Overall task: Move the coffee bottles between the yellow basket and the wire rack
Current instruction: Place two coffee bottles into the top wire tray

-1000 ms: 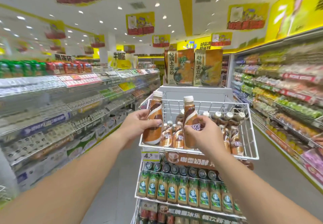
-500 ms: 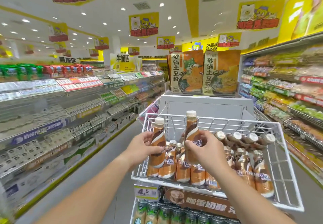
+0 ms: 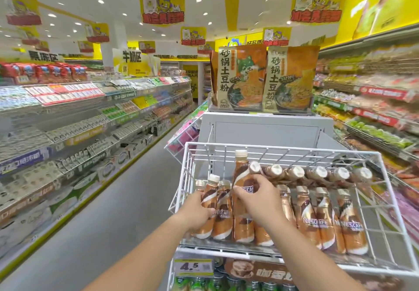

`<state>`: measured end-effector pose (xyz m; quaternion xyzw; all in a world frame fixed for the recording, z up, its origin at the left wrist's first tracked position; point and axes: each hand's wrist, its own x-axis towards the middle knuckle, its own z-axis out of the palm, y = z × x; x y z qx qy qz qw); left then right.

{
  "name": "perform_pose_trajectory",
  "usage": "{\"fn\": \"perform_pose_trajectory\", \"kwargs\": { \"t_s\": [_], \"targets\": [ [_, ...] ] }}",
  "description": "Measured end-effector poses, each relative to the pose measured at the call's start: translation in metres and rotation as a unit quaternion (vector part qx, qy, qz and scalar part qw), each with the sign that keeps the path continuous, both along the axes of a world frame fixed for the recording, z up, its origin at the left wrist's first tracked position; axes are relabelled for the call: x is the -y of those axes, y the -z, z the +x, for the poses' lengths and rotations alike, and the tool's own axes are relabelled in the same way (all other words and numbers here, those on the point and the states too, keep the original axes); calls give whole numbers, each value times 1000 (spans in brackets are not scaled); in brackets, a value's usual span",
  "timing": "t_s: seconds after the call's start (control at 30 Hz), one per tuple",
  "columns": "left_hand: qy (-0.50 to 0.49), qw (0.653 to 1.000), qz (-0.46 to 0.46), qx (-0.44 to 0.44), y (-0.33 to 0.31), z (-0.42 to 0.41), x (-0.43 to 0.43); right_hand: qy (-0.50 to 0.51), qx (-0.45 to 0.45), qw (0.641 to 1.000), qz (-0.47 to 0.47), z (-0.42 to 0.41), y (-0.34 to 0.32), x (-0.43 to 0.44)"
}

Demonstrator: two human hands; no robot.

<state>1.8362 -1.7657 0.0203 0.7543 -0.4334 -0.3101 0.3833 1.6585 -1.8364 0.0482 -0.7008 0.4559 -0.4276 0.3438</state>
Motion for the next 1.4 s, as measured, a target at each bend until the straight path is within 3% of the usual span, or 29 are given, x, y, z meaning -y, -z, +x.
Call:
{"fn": "perform_pose_trajectory", "kwargs": {
  "t_s": [0.27,0.43,0.5,0.7,0.8,1.03,1.13,1.23,1.4],
  "targets": [
    [-74,996,54,-9,21,-2,19,6,-19,1000,20,19,3,5],
    [-68,994,29,75,30,-3,26,2,-20,1000,17,29,1,9],
    [-61,993,62,83,29,-6,25,10,-24,1000,-6,34,2,9],
    [7,994,30,102,22,-3,16,24,-10,998,-50,39,17,8],
    [71,990,33,115,13,-2,5,31,38,995,-87,43,17,5],
    [158,967,21,200,-5,-2,-17,10,84,990,-115,66,6,21],
    [181,935,19,305,-9,-6,-26,6,76,991,-110,77,9,33],
    [215,868,18,448,-12,-13,-34,16,79,995,-65,87,17,45],
    [252,769,-44,587,-14,-5,-54,23,44,998,-39,101,30,56]
  ]
}}
